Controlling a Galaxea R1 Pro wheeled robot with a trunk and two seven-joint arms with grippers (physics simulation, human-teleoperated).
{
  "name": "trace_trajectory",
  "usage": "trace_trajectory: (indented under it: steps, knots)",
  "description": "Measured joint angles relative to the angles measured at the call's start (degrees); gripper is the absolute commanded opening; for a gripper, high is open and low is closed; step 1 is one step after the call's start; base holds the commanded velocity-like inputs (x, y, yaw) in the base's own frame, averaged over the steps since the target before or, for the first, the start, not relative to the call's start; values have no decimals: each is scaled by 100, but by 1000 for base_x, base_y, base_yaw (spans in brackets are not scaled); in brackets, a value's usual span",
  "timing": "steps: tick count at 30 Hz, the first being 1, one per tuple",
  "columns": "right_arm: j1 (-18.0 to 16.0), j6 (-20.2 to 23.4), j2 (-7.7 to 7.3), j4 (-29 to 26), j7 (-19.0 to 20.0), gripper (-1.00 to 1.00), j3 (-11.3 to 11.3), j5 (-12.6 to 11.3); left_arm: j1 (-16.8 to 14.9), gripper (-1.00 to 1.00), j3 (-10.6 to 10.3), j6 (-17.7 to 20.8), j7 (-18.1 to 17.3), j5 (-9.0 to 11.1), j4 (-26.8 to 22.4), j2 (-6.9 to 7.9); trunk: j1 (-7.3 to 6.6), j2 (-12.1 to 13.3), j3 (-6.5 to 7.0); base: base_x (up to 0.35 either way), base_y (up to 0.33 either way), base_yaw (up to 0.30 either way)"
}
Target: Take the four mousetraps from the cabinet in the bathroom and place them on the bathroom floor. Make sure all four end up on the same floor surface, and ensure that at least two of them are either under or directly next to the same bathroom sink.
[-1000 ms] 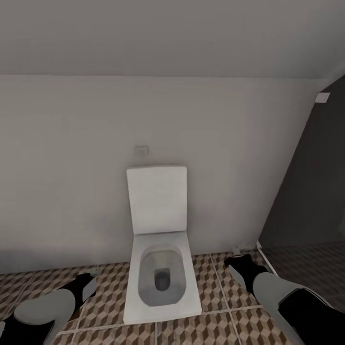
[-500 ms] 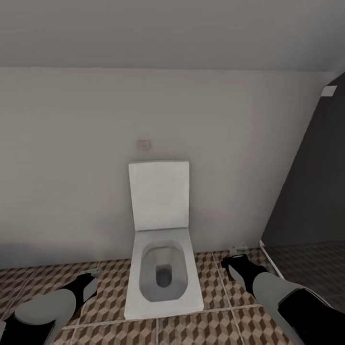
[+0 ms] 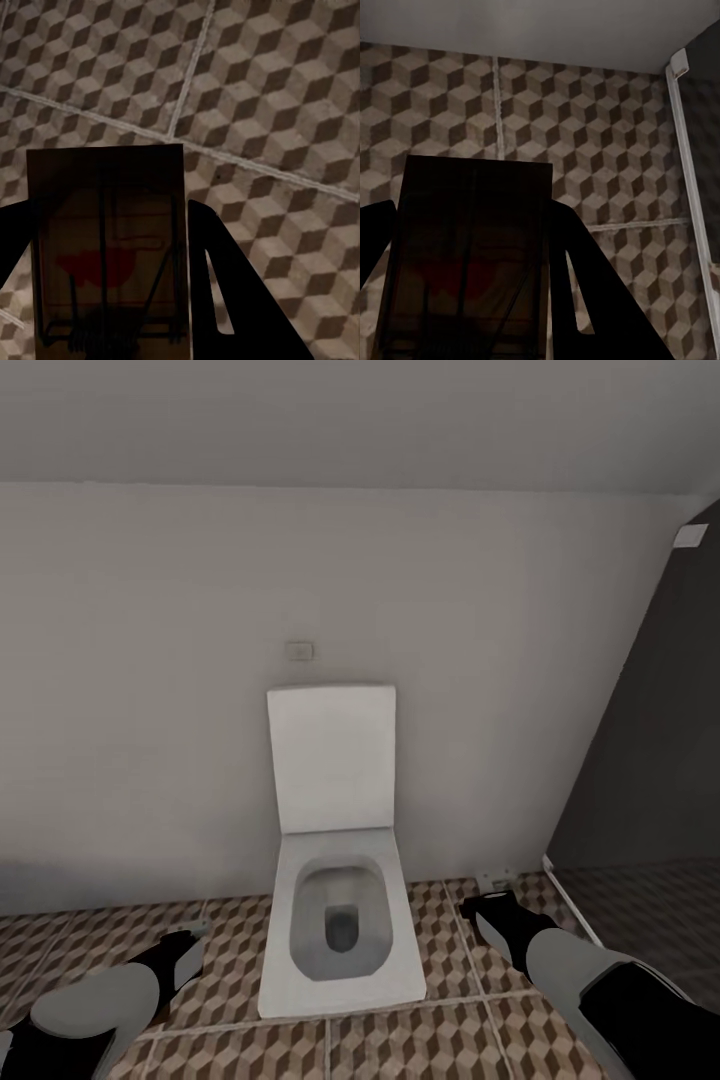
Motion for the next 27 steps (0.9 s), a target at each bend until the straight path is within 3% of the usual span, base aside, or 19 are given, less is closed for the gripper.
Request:
trace_trajectory:
  steps: [27]
  knots:
    - [0,-7,-5,13,2,-100,2,-7,0,-100,13,-74,-1,10,13,23,593,-1083,-485,0,0,0]
